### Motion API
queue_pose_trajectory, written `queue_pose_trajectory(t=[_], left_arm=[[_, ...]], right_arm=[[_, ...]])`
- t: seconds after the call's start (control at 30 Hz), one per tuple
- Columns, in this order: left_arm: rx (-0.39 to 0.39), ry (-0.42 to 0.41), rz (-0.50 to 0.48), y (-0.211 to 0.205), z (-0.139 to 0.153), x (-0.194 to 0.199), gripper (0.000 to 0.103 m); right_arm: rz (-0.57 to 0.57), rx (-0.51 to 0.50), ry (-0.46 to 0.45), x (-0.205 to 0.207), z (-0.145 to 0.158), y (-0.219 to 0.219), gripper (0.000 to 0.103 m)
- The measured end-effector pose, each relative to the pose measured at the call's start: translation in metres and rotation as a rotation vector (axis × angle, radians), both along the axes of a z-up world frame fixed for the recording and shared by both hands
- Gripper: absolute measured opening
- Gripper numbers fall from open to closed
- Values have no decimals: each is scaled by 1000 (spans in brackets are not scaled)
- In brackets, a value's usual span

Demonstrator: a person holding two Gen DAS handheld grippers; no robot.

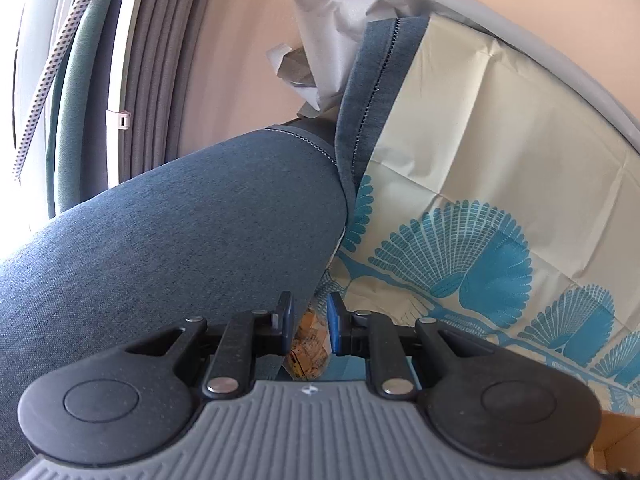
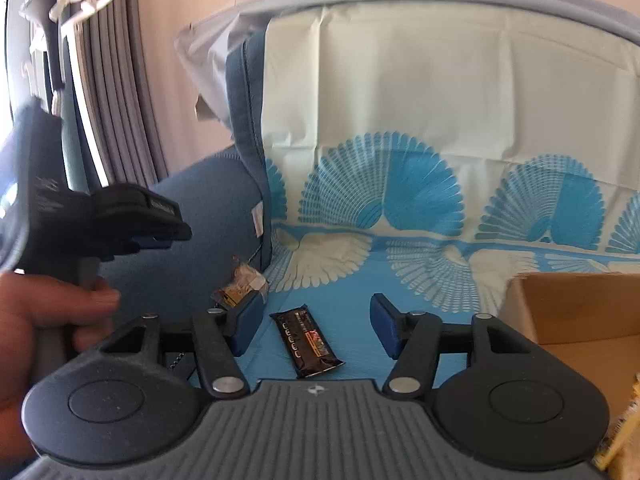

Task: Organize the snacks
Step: 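Grasp the dark chocolate bar with the right tool while the left tool approaches the cookie bag, then grasp the clear bag of cookies with the left tool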

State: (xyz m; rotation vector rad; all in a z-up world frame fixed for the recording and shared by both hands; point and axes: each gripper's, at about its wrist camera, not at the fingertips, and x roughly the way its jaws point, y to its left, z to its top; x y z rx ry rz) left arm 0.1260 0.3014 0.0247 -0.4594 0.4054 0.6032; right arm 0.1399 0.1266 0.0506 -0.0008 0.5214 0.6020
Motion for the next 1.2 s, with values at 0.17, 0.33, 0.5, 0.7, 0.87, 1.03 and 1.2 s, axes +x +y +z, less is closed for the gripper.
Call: queue_pose_trajectory(t=[0.17,0.33,0.5,0.7,0.87,1.03,1.2], left_arm=[[-63,-18,40,17,-2,-8,19],[-69,-28,29,22,-2,-9,19],[-26,18,-5,11,-5,4,20],[104,247,-76,-29,-22,38,38],[317,367,-121,-65,-49,62,52],[460,422,-118,-72,-76,85,56],[578,475,-146,-76,-102,110,71]], right_arm=[[62,-173,69,55,-58,73,76],[66,-269,193,85,-116,100,73],[43,-219,188,73,-112,84,41],[-50,-205,221,25,-86,31,41],[-13,-229,224,-49,-74,-17,41],[-7,-255,232,-102,-80,-50,41],[-23,-272,208,-115,-102,-52,41]])
